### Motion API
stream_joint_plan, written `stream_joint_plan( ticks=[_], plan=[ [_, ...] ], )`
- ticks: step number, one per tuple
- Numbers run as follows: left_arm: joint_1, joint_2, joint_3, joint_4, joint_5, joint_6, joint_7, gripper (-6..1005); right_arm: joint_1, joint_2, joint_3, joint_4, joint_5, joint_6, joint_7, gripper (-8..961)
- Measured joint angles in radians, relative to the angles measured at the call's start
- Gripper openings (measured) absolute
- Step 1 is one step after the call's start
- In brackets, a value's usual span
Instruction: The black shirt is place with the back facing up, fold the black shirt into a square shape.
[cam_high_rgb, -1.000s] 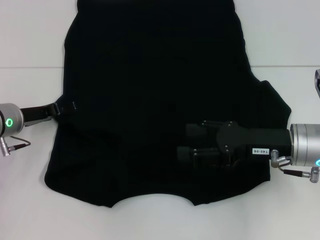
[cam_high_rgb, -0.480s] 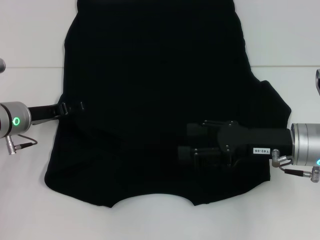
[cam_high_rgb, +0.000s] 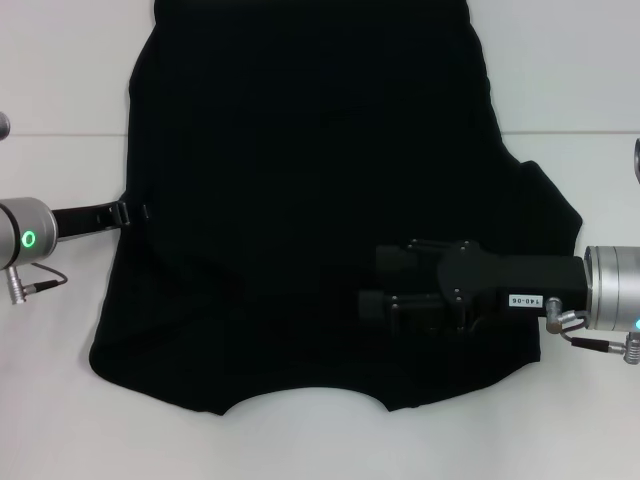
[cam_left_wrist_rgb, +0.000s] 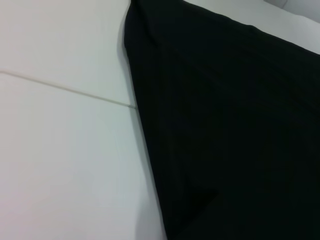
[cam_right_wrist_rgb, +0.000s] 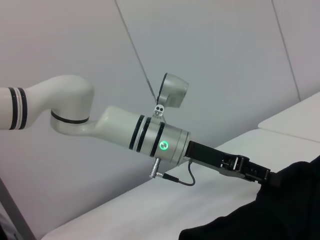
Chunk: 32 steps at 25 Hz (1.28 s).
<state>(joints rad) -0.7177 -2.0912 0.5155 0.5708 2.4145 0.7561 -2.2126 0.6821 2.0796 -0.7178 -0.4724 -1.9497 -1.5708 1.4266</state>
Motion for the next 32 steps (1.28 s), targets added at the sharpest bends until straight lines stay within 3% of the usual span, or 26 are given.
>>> stream_joint_plan(
  ticks=[5, 15, 20, 25, 32],
  plan=[
    [-0.005, 0.002, 0.0, 0.001, 0.0, -0.001, 0.002, 381, 0.001, 0.0, 0.001, 0.0, 0.0, 0.0, 0.0, 879],
    [-0.023, 0.006, 0.009, 0.003, 0.001, 0.007, 0.002, 181, 0.001, 0.001, 0.005, 0.0, 0.0, 0.0, 0.0, 879],
    [-0.057, 0.007, 0.012, 0.002, 0.0, 0.024, -0.001, 21, 0.001, 0.001, 0.006, 0.0, 0.0, 0.0, 0.0, 880],
    [-0.094, 0.002, 0.015, -0.004, 0.0, 0.04, -0.007, 22, 0.0, 0.001, 0.006, 0.0, 0.0, 0.0, -0.002, 880],
    [-0.127, -0.03, 0.026, -0.006, -0.004, 0.03, -0.006, 23, -0.004, 0.0, 0.007, 0.0, 0.0, 0.0, -0.009, 880]
  ],
)
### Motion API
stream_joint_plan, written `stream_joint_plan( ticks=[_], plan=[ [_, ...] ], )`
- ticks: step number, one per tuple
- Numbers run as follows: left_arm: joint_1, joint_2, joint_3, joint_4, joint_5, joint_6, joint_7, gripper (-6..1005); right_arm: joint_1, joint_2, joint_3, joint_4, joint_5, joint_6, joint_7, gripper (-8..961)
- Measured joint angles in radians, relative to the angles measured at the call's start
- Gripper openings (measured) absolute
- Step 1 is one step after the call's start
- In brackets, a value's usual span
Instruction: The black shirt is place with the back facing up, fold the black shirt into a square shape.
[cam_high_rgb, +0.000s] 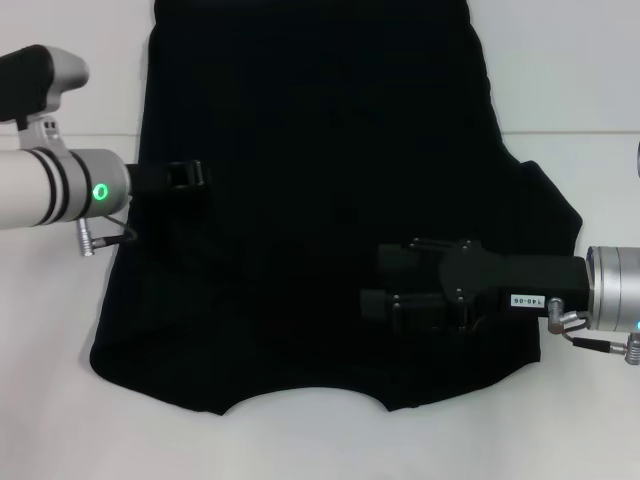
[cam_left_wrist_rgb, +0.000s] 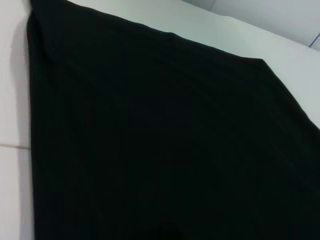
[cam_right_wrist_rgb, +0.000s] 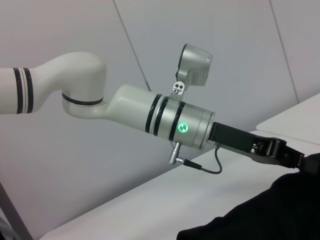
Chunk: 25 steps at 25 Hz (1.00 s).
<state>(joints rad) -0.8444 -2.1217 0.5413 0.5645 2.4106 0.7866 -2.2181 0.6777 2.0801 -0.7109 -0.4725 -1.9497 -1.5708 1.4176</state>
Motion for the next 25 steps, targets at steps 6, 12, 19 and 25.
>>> stream_joint_plan(
  ticks=[6, 12, 19, 25],
  plan=[
    [-0.007, -0.021, 0.0, 0.001, -0.036, 0.006, 0.005, 69, -0.002, -0.001, 0.001, 0.0, 0.0, 0.0, -0.001, 880],
    [0.014, -0.017, -0.001, 0.002, -0.119, 0.078, 0.004, 138, -0.003, -0.008, 0.005, 0.0, 0.0, 0.001, 0.001, 880],
    [0.086, 0.013, -0.006, 0.008, -0.222, 0.234, 0.009, 381, -0.001, -0.034, 0.037, -0.001, 0.0, -0.001, 0.02, 880],
    [0.145, 0.009, -0.012, 0.008, -0.253, 0.186, 0.055, 732, -0.001, -0.048, 0.051, -0.002, 0.0, 0.003, 0.048, 880]
  ],
)
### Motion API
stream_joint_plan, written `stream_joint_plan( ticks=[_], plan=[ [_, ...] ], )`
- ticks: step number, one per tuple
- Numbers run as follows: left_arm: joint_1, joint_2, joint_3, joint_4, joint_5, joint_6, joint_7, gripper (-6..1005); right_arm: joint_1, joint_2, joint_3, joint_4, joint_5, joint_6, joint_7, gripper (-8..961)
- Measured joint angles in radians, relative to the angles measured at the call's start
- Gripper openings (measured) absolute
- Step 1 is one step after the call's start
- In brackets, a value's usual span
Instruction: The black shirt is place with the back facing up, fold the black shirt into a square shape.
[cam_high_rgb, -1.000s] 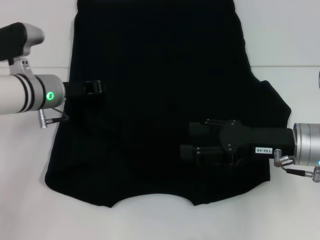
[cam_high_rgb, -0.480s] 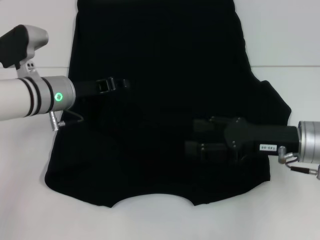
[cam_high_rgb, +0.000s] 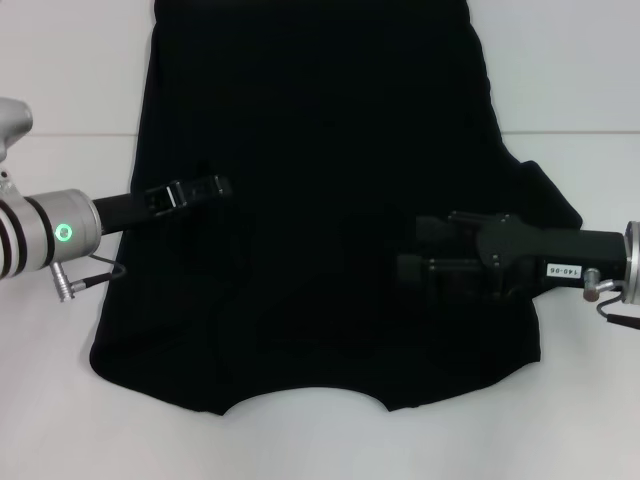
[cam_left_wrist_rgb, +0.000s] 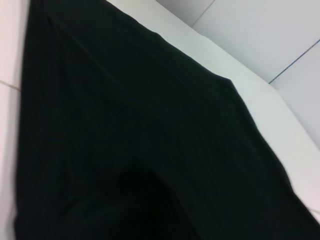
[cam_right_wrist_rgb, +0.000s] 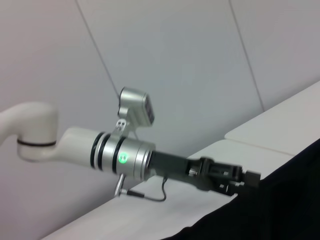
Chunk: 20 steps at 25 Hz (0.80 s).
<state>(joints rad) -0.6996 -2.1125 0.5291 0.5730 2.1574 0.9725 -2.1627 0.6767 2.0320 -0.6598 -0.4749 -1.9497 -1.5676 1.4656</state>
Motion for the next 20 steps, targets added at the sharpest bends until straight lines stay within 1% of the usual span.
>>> stream_joint_plan(
  ticks=[2, 5, 6, 7, 9, 11, 12, 14, 15, 17, 19, 20],
  plan=[
    [0.005, -0.008, 0.005, -0.005, -0.006, -0.029, 0.028, 799, -0.001, -0.001, 0.01, 0.0, 0.0, 0.0, 0.001, 880],
    [-0.001, -0.027, 0.033, -0.015, -0.006, -0.072, 0.055, 863, -0.002, -0.004, 0.014, -0.001, 0.0, 0.0, 0.003, 880],
    [-0.002, -0.028, 0.046, -0.017, -0.006, -0.068, 0.057, 884, -0.002, -0.004, 0.014, -0.001, 0.0, 0.0, 0.005, 880],
    [-0.007, -0.03, 0.067, -0.019, -0.006, -0.05, 0.058, 905, -0.002, -0.005, 0.014, -0.001, 0.0, 0.0, 0.008, 880],
    [-0.016, -0.03, 0.087, -0.02, -0.006, 0.001, 0.057, 906, -0.002, -0.008, 0.014, -0.001, 0.0, 0.0, 0.01, 880],
    [-0.03, -0.03, 0.091, -0.021, -0.007, 0.06, 0.058, 906, -0.003, -0.009, 0.015, -0.001, 0.0, 0.0, 0.01, 880],
    [-0.03, -0.03, 0.091, -0.021, -0.007, 0.06, 0.058, 906, -0.004, -0.01, 0.017, -0.001, 0.0, -0.001, 0.01, 879],
    [-0.044, -0.028, 0.09, -0.021, -0.019, 0.148, 0.06, 907, -0.006, -0.013, 0.025, -0.003, 0.0, -0.001, 0.01, 879],
    [-0.043, -0.023, 0.087, -0.02, -0.037, 0.214, 0.062, 907, -0.009, -0.016, 0.032, -0.006, 0.0, -0.001, 0.009, 879],
    [-0.034, -0.018, 0.083, -0.017, -0.054, 0.277, 0.066, 908, -0.017, -0.023, 0.046, -0.018, 0.0, -0.003, 0.011, 879],
    [-0.012, -0.014, 0.078, -0.013, -0.071, 0.331, 0.079, 908, -0.032, -0.037, 0.074, -0.042, 0.0, -0.008, 0.029, 879],
    [0.003, -0.012, 0.076, -0.013, -0.082, 0.358, 0.097, 908, -0.032, -0.037, 0.074, -0.042, 0.0, -0.008, 0.029, 879]
  ],
)
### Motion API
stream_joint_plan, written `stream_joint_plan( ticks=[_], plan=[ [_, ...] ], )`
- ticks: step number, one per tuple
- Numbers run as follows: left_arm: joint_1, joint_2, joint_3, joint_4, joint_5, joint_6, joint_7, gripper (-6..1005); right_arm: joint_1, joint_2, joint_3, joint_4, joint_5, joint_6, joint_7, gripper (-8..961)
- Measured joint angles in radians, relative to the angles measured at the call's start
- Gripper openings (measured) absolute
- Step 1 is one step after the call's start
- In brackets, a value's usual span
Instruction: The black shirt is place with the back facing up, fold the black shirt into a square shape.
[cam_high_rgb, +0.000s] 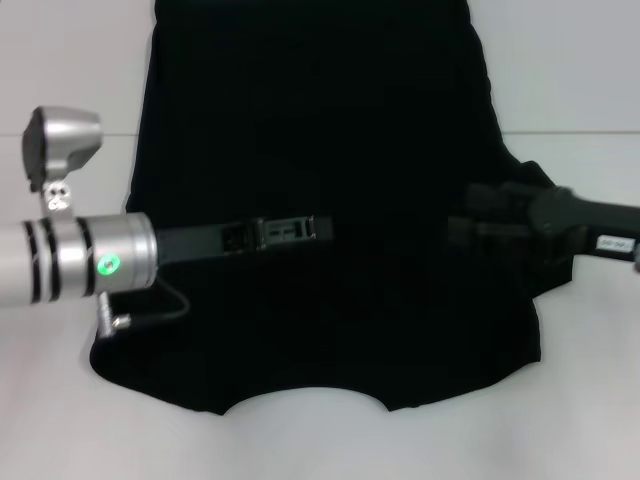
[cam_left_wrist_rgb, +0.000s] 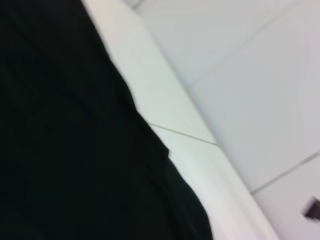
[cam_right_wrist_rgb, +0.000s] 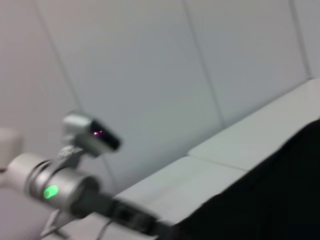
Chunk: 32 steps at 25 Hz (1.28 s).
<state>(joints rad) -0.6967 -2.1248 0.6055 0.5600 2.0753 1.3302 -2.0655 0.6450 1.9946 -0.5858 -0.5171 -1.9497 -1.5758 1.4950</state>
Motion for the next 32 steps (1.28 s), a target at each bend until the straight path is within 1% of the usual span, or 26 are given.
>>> stream_joint_plan(
  ticks=[3, 6, 9, 12, 15, 19, 23, 28, 32],
  plan=[
    [0.045, -0.003, 0.0, -0.004, -0.041, 0.08, 0.1, 907, -0.016, -0.017, 0.014, -0.029, -0.002, 0.007, 0.047, 879],
    [0.089, -0.024, 0.0, -0.009, -0.062, 0.16, 0.258, 906, -0.027, -0.035, 0.013, -0.053, -0.006, 0.039, 0.127, 879],
    [0.117, -0.038, 0.005, -0.024, -0.066, 0.187, 0.393, 906, -0.029, -0.06, 0.007, -0.08, -0.043, 0.081, 0.269, 879],
    [0.13, -0.04, 0.007, -0.06, -0.066, 0.206, 0.507, 905, -0.025, -0.073, 0.011, -0.118, -0.125, 0.127, 0.405, 879],
    [0.142, -0.041, 0.006, -0.084, -0.062, 0.247, 0.666, 905, -0.024, -0.076, 0.014, -0.157, -0.209, 0.175, 0.53, 879],
    [0.157, -0.044, 0.011, -0.093, -0.056, 0.28, 0.859, 904, -0.028, -0.08, 0.016, -0.191, -0.295, 0.205, 0.665, 879],
    [0.167, -0.042, 0.012, -0.085, -0.032, 0.281, 0.977, 903, -0.031, -0.086, 0.016, -0.194, -0.382, 0.24, 0.783, 879],
    [0.167, -0.04, 0.013, -0.063, 0.015, 0.282, 1.053, 902, -0.023, -0.083, 0.012, -0.167, -0.436, 0.283, 0.861, 879],
    [0.167, -0.039, 0.014, -0.051, 0.035, 0.288, 1.069, 902, -0.001, -0.078, 0.013, -0.103, -0.44, 0.343, 0.866, 879]
  ],
)
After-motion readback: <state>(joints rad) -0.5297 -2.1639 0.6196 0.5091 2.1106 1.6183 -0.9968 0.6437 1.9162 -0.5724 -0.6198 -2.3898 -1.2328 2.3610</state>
